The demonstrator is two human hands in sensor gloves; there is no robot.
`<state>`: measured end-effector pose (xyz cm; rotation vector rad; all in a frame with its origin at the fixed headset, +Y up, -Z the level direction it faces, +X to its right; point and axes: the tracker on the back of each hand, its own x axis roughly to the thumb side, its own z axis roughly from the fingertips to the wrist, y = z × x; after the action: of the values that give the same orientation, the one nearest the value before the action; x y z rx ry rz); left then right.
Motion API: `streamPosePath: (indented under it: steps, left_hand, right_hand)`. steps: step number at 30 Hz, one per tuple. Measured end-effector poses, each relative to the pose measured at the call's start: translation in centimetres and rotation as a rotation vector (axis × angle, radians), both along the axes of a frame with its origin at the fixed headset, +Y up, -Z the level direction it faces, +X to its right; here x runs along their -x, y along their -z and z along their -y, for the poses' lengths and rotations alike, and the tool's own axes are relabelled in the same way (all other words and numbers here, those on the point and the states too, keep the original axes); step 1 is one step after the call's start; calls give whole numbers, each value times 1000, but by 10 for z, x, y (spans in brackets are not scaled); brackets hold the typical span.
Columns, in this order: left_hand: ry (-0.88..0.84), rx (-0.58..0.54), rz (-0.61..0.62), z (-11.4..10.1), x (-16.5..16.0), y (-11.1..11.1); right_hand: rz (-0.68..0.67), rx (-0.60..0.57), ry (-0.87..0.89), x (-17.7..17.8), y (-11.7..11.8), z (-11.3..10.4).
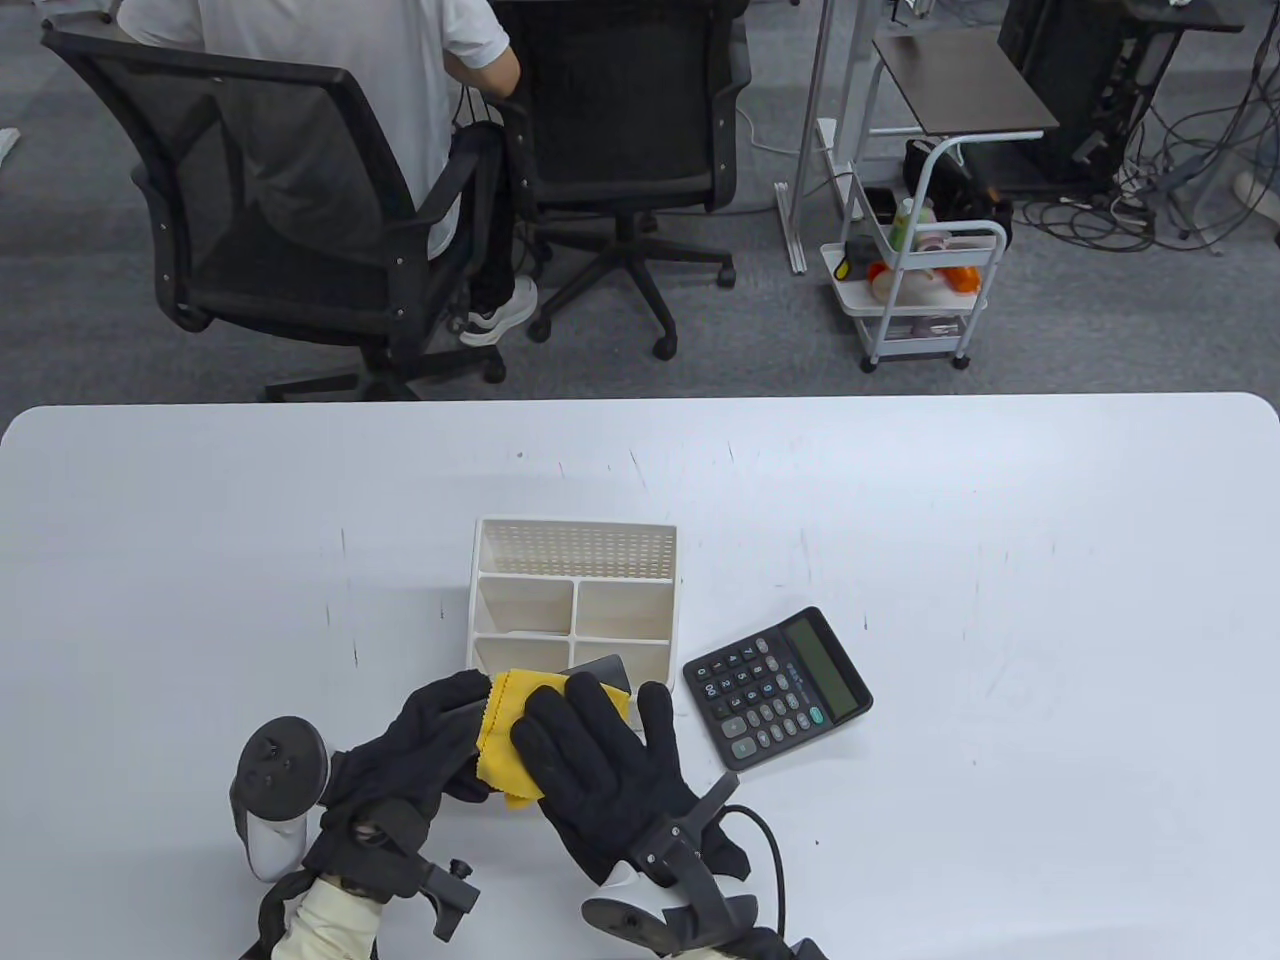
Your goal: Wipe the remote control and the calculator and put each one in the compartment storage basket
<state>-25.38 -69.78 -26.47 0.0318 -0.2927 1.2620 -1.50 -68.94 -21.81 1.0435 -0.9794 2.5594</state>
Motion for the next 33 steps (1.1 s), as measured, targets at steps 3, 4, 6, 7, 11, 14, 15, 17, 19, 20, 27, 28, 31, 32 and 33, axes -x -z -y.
streamPosePath:
  steps: [3, 4, 6, 7, 11, 14, 15, 17, 19, 20, 27, 28, 31, 32, 33]
  left_hand:
    - [18, -10, 6, -1, 1, 0]
    - [37, -17, 7, -1, 0, -1]
    - [81, -32, 18, -3, -2, -1]
    - [97, -38, 26, -3, -3, -1]
    - [130, -40, 70, -2, -11, -2]
    - [160, -38, 76, -1, -18, -3]
    - [164, -39, 78, -1, -19, -3]
    - [146, -25, 82, 0, -20, -3]
    - [114, -13, 85, 0, -19, -3]
    - [95, -7, 86, 0, -18, -3]
    - [-5, -5, 32, -2, -10, -2]
    - [-26, -7, 11, -2, -7, -3]
    - [-34, -4, 5, -4, -1, -2]
    - [-29, -5, 12, -4, -1, -3]
    - [-31, -6, 10, -4, -1, -3]
  right_hand:
    - [52, 14, 39, -6, 3, -3]
    - [58, 34, 57, -8, 5, -2]
    - [83, 74, 104, -12, 7, -2]
    - [98, 92, 120, -13, 8, -2]
    - [78, 119, 166, -12, 7, -3]
    - [33, 110, 149, 0, 1, -3]
    - [27, 98, 136, 3, -1, -3]
    - [28, 66, 107, 9, -4, -3]
    - [26, 34, 84, 10, -6, -4]
    - [19, 17, 68, 10, -6, -4]
    - [-33, -61, -18, 8, -8, -6]
    - [-40, -70, -29, 8, -9, -7]
    - [-33, -64, -41, 7, -9, -7]
    - [-31, -62, -38, 8, -9, -6]
    - [-16, -63, -36, 8, -8, -7]
